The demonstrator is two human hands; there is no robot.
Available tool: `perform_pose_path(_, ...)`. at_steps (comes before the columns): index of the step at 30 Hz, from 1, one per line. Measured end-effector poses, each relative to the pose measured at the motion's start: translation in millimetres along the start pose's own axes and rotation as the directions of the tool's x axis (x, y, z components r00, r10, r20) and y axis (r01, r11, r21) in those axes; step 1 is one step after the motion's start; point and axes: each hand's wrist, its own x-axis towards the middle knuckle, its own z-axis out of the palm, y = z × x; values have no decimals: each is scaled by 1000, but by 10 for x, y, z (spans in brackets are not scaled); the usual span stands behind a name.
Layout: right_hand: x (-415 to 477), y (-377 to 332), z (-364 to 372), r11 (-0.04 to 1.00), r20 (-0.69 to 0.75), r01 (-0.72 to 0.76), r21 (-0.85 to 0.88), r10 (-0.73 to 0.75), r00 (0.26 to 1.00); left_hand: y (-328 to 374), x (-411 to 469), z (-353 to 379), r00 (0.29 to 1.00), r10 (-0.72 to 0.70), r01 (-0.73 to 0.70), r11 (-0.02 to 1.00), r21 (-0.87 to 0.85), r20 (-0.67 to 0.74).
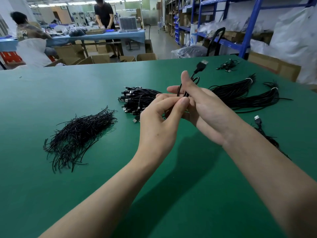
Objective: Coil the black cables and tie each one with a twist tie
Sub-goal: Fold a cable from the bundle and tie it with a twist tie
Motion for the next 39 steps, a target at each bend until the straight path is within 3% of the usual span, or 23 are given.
perform_pose_path(6,-7,43,57,989,50,131,-64,-128,991,17,-29,24,996,-91,91,996,-22,17)
perform_pose_path(9,-2,68,68,981,-23,177,-77,-180,983,17,-33,27,990,-137,137,990,-32,20)
perform_pose_path(13,6,71,66,943,-92,202,-265,-234,968,12,-53,53,985,-165,168,983,-69,47)
perform_pose_path(17,43,-75,-111,907,-308,195,-373,-320,896,33,-30,9,991,-117,106,983,-148,-70)
perform_pose_path(19,39,-119,-189,826,-311,204,-526,-409,858,46,28,-55,991,-104,95,989,-117,-78)
perform_pose_path(21,8,-86,-127,690,-216,191,-699,-458,862,85,71,-80,995,-97,97,995,-13,16)
perform_pose_path(24,-40,69,57,598,-65,162,-785,-340,938,133,67,-57,982,-134,132,991,27,135)
perform_pose_path(25,-58,106,88,574,-32,154,-804,-300,953,133,60,-59,981,-139,140,990,4,133)
perform_pose_path(28,-87,97,97,362,81,189,-913,-293,953,130,71,-84,987,-139,146,986,-83,80)
perform_pose_path(30,-100,70,118,306,106,203,-930,-306,946,134,75,-93,987,-157,161,977,-137,39)
perform_pose_path(33,-106,54,166,332,95,183,-925,-264,960,91,58,-82,979,-206,200,954,-224,-5)
perform_pose_path(39,-84,-3,121,561,195,184,-807,-41,980,31,40,-67,975,-212,184,941,-285,-70)
